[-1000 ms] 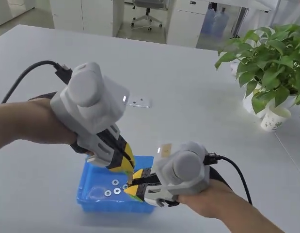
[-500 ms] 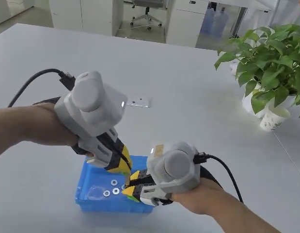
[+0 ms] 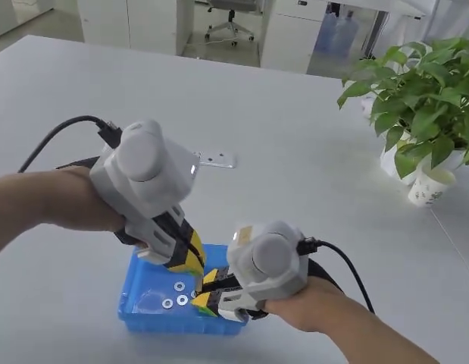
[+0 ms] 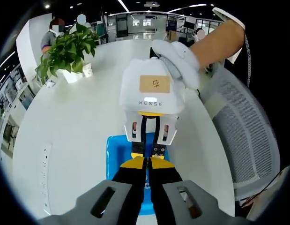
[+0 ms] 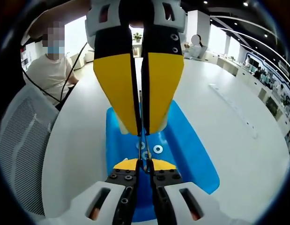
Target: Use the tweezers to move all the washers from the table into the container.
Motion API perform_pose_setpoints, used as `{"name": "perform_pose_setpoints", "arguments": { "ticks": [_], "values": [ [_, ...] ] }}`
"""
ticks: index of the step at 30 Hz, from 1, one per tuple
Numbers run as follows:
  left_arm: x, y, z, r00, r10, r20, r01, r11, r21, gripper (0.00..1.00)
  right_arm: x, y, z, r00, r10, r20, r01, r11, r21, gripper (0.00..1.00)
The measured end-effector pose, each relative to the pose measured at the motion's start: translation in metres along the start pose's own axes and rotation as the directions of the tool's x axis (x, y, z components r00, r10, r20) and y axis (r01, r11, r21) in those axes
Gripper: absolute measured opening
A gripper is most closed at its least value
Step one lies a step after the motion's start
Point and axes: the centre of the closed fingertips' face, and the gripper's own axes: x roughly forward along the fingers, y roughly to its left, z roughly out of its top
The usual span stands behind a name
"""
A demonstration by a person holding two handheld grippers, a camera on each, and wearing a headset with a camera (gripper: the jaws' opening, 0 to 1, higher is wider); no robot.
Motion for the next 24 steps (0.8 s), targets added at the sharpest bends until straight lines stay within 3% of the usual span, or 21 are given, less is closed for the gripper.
{"name": "perform_pose_setpoints", "arguments": {
  "ticks": [12, 24],
  "values": [
    [0.0074, 0.0021, -0.0034, 0.9998, -0.008, -0.016, 0.008, 1.0, 0.004, 0.05, 0.0036, -0.0013, -0.007, 0.9995, 0.006, -0.031, -0.006, 1.0, -0.008, 0.11],
    [0.006, 0.0021, 0.0004, 0.9999, -0.005, -0.009, 0.005, 1.0, 0.001, 0.05, 0.0015, -0.0024, -0.0056, 0.9996, 0.001, -0.028, -0.001, 1.0, -0.009, 0.11]
  ]
}}
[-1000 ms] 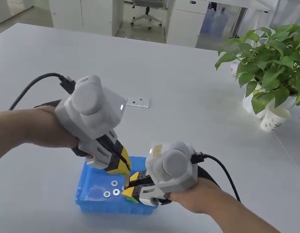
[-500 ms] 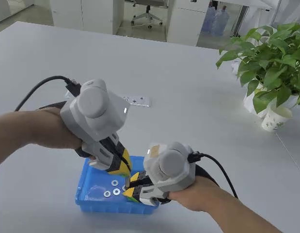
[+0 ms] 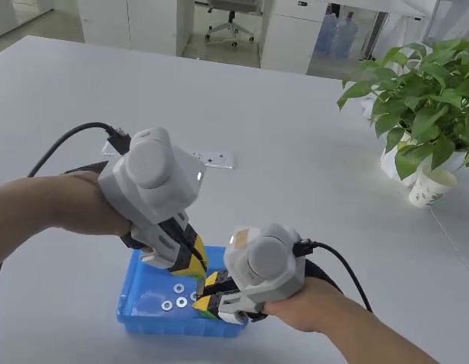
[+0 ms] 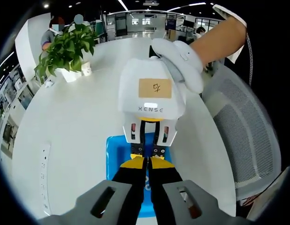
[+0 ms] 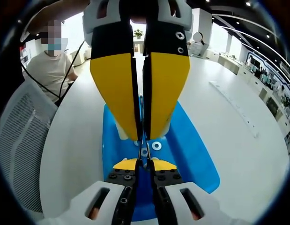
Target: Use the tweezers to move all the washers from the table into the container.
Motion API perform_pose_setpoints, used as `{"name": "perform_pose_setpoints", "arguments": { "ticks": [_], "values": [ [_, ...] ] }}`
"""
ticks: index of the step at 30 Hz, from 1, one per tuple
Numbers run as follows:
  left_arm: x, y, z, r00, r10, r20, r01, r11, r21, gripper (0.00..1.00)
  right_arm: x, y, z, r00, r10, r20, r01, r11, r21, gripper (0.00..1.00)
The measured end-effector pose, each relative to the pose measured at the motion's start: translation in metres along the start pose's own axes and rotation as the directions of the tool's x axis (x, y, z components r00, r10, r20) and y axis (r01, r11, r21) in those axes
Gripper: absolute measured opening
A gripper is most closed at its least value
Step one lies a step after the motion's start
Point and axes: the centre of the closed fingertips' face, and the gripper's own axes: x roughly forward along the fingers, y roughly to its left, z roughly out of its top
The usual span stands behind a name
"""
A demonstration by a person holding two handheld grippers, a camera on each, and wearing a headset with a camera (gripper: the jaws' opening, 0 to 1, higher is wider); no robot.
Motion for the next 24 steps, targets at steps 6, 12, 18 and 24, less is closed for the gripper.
{"name": "perform_pose_setpoints", "arguments": {
  "ticks": [6, 12, 18, 24],
  "values": [
    [-0.004, -0.001, 0.002, 0.9999, 0.004, 0.01, -0.004, 1.0, -0.006, 0.05, -0.003, 0.0, 0.003, 0.9999, -0.004, 0.01, 0.004, 1.0, -0.002, 0.11],
    [-0.009, -0.001, 0.004, 0.9998, 0.01, 0.018, -0.01, 1.0, -0.007, 0.05, -0.006, 0.0, 0.008, 0.9997, -0.012, 0.021, 0.012, 1.0, -0.012, 0.11],
    [-0.016, -0.002, 0.008, 0.9994, 0.021, 0.029, -0.021, 1.0, -0.006, 0.05, -0.012, -0.001, 0.014, 0.9988, -0.022, 0.043, 0.023, 1.0, -0.012, 0.11],
    [-0.025, -0.002, 0.013, 0.9986, 0.034, 0.04, -0.034, 0.999, -0.001, 0.04, -0.019, 0.0, 0.02, 0.9973, -0.036, 0.064, 0.038, 0.999, -0.016, 0.1]
  ]
}}
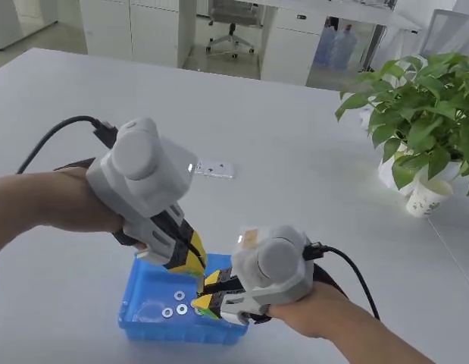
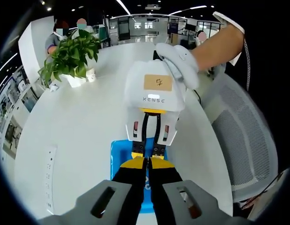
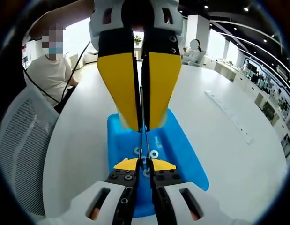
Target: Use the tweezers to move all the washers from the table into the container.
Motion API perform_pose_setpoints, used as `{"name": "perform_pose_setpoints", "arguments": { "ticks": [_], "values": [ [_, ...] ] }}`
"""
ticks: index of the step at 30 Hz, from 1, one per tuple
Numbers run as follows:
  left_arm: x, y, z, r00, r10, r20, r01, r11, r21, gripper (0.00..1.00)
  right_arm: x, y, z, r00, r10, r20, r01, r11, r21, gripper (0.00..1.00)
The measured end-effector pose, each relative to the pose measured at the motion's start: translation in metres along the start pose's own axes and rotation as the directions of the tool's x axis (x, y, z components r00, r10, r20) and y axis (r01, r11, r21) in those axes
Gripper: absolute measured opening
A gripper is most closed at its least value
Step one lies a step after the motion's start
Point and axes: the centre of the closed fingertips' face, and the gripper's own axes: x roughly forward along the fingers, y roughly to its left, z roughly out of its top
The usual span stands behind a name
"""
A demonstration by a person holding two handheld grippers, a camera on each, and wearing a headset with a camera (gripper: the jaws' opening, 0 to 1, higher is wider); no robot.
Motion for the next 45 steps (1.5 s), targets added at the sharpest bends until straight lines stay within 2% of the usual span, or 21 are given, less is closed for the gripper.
{"name": "perform_pose_setpoints", "arguments": {
  "ticks": [13, 26, 32, 36, 45],
  "values": [
    [-0.012, -0.009, -0.001, 0.9999, 0.007, -0.008, -0.007, 1.0, 0.0, 0.04, -0.01, 0.009, 0.007, 0.9999, -0.004, 0.01, 0.005, 1.0, -0.019, 0.08],
    [-0.022, -0.023, -0.004, 0.9999, -0.014, -0.006, 0.014, 1.0, -0.002, 0.04, -0.022, 0.025, 0.012, 0.9997, 0.023, 0.0, -0.023, 0.998, -0.053, 0.06],
    [-0.025, -0.036, -0.008, 0.9995, -0.025, -0.019, 0.026, 1.0, 0.004, 0.04, -0.03, 0.036, 0.012, 0.9993, 0.028, -0.025, -0.03, 0.997, -0.077, 0.05],
    [-0.026, -0.049, -0.012, 0.9991, -0.032, -0.029, 0.032, 0.999, 0.018, 0.05, -0.036, 0.047, 0.012, 0.9985, 0.031, -0.045, -0.036, 0.993, -0.11, 0.05],
    [-0.019, -0.081, -0.02, 0.9997, -0.023, -0.007, 0.023, 0.998, 0.051, 0.05, -0.044, 0.078, 0.004, 0.994, 0.048, -0.099, -0.064, 0.983, -0.174, 0.04]
  ]
}}
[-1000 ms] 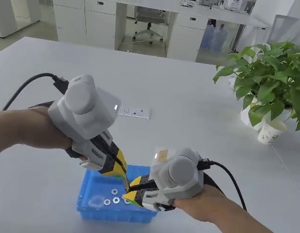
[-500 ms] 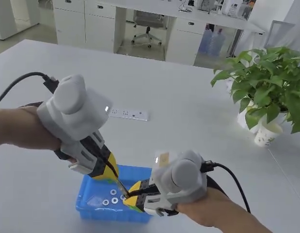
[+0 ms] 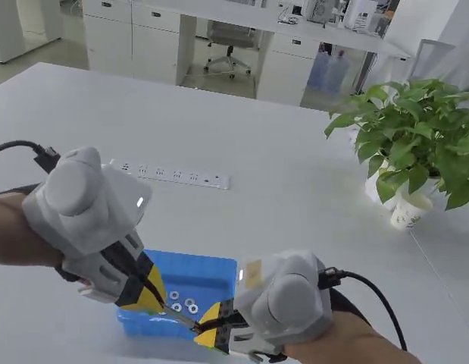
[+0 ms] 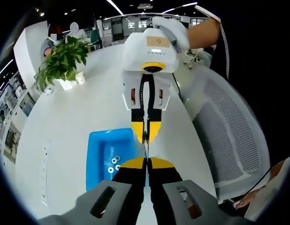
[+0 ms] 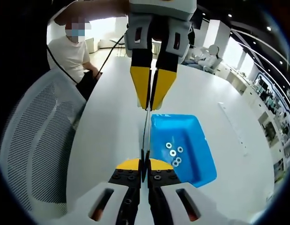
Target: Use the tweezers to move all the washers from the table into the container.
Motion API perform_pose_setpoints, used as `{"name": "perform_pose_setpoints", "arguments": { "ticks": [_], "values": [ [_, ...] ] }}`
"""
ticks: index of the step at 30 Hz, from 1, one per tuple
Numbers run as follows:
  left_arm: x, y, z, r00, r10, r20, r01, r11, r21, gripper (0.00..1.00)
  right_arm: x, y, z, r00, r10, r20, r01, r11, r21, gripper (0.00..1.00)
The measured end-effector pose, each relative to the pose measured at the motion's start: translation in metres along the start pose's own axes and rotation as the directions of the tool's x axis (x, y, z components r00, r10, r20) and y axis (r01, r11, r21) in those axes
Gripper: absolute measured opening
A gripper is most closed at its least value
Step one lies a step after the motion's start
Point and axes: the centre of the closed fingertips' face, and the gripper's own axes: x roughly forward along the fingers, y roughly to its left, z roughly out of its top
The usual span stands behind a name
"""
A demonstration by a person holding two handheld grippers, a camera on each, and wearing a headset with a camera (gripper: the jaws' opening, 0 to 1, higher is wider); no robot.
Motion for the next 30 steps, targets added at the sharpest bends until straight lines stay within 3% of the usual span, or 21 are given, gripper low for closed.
{"name": "perform_pose_setpoints", "arguments": {
  "ticks": [9, 18, 23, 30],
  "values": [
    [0.014, -0.023, -0.012, 0.9999, 0.015, -0.001, -0.015, 1.0, -0.007, 0.05, 0.007, 0.024, -0.008, 0.9991, 0.036, -0.021, -0.037, 0.999, -0.024, 0.04],
    [0.037, -0.041, -0.036, 0.9993, 0.01, -0.035, -0.012, 0.999, -0.049, 0.05, 0.021, 0.046, -0.021, 0.9963, 0.084, -0.02, -0.084, 0.996, -0.018, 0.04],
    [0.048, -0.047, -0.048, 0.9976, 0.016, -0.067, -0.02, 0.998, -0.055, 0.05, 0.028, 0.052, -0.027, 0.9957, 0.092, -0.004, -0.092, 0.996, 0.005, 0.05],
    [0.061, -0.052, -0.058, 0.9968, 0.025, -0.075, -0.031, 0.997, -0.074, 0.05, 0.038, 0.058, -0.037, 0.9942, 0.108, -0.005, -0.108, 0.994, 0.006, 0.05]
  ]
}}
